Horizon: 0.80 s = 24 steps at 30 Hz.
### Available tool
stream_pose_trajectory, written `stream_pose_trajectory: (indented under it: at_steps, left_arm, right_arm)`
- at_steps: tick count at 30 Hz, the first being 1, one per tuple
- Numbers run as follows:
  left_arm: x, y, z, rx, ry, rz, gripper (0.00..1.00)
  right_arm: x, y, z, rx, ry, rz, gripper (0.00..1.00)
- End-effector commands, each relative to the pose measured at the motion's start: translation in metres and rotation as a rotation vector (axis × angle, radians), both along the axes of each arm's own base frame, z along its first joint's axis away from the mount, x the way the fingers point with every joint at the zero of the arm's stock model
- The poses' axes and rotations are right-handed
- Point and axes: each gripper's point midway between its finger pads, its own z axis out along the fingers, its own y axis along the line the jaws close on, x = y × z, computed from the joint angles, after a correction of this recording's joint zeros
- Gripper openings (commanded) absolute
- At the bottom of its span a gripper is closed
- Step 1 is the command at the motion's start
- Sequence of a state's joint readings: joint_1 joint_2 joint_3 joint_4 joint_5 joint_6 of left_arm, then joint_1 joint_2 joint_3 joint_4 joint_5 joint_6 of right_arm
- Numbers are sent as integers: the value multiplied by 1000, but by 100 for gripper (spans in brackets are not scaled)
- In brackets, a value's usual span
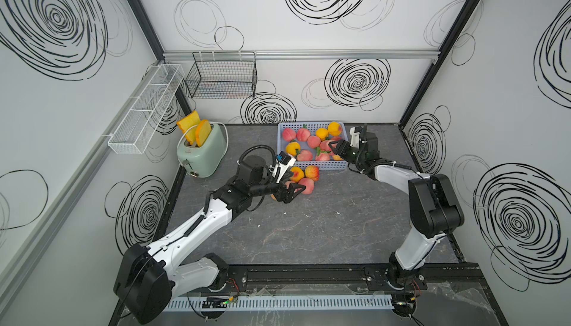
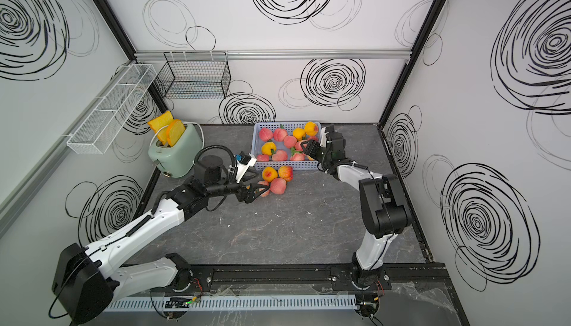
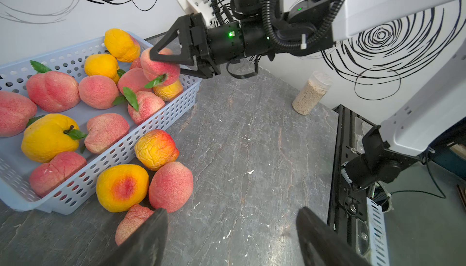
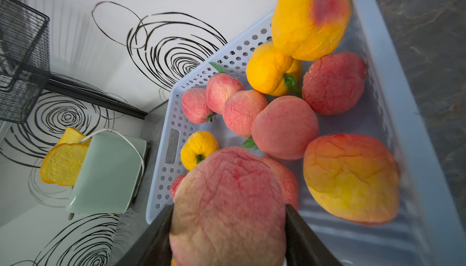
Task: Put the peaches into the basket
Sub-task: Place the peach in the basket.
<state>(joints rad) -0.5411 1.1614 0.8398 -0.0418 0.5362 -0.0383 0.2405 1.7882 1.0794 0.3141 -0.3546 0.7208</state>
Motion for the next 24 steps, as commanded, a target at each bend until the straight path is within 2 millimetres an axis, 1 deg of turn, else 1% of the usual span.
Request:
stream_pose_trajectory:
  at_steps: [1, 4, 7, 9, 14, 17, 21, 24]
  left_arm:
    - [3, -1, 8, -31, -30, -5, 84]
    - [4, 0, 7, -27, -30, -1, 84]
    - [5, 0, 5, -22, -26, 3, 84]
    - [6, 0, 4, -18, -24, 6, 84]
    - [5, 0, 5, -19, -25, 3, 84]
    - [5, 0, 5, -18, -23, 3, 83]
    - [5, 1, 4, -16, -22, 4, 83]
    - [5, 1, 4, -15, -19, 3, 83]
  right_arm:
    - [16, 2, -5, -78, -13, 15, 58]
    - [25, 4, -11, -130, -12, 15, 59]
    - [27, 4, -20, -185, 1, 8, 59]
    - [25, 2, -26, -219, 11, -7, 59]
    - [20, 4, -26, -284, -3, -16, 61]
    - [19, 3, -26, -314, -4, -28, 65]
    - [17, -1, -23, -327, -3, -48, 76]
    - [14, -1, -18, -326, -10, -48, 80]
